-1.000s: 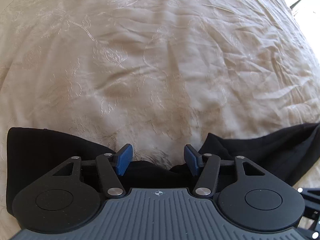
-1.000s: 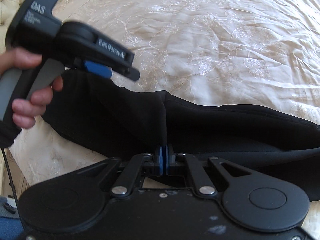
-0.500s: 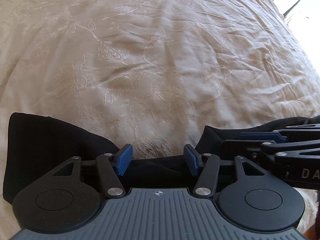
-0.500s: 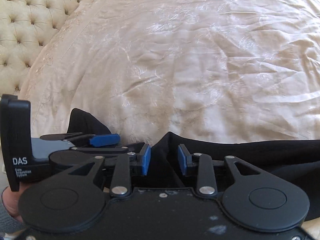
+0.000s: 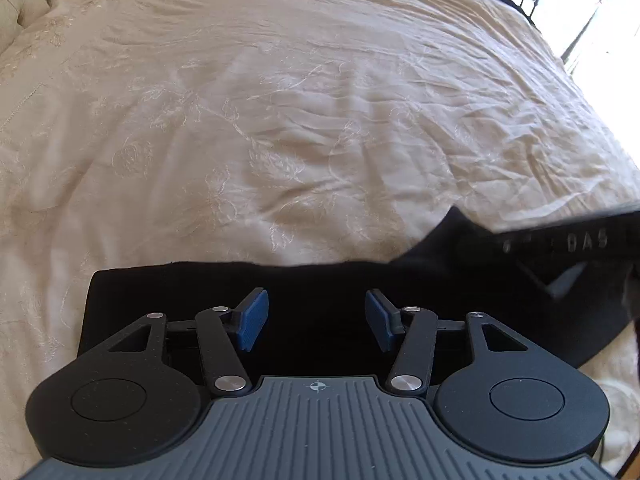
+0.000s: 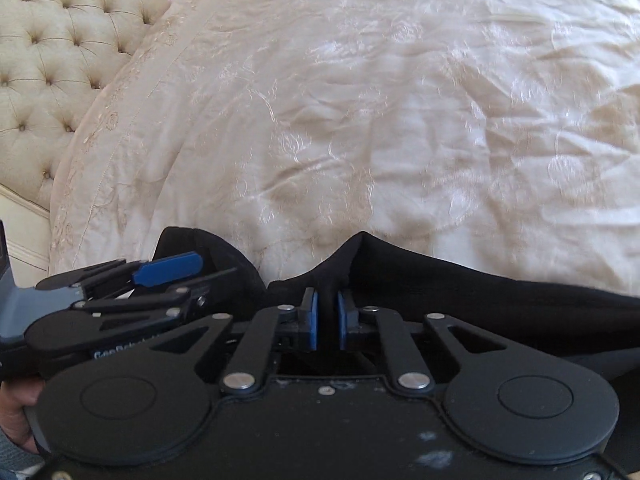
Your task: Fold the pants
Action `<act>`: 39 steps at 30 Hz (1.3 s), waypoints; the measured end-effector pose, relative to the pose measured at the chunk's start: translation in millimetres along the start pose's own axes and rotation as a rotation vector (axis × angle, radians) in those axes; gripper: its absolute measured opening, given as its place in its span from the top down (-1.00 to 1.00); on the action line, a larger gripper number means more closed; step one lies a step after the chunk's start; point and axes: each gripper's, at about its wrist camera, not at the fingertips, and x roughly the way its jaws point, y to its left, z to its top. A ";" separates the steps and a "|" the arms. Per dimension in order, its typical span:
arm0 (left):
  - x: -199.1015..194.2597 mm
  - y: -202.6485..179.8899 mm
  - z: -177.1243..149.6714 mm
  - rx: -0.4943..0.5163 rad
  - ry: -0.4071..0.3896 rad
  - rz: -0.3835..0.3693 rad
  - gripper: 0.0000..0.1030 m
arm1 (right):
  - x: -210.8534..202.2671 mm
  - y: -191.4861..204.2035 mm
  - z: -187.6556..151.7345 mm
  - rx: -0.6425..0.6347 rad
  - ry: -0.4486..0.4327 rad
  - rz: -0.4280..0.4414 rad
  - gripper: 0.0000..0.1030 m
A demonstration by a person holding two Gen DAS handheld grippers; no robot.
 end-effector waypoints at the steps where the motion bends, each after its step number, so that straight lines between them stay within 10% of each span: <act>1: 9.4 1.4 -5.2 0.019 0.053 0.015 -0.01 | 1.1 2.0 7.3 -0.019 -0.015 -0.012 0.83; 4: 48.1 6.6 -25.3 0.038 0.276 0.036 -0.01 | 15.3 1.4 31.9 -0.062 -0.025 -0.061 0.86; 22: 45.4 2.6 -29.7 0.061 0.229 0.051 -0.01 | 110.5 -35.2 74.3 -0.039 0.096 -0.164 0.98; 32: 39.9 2.6 -33.6 0.050 0.203 0.057 -0.01 | 4.0 -4.7 54.4 -0.194 -0.307 -0.273 0.22; 39: 33.4 -4.8 -39.9 0.080 0.183 0.049 -0.01 | -18.6 -15.5 -6.5 -0.182 -0.155 -0.382 0.21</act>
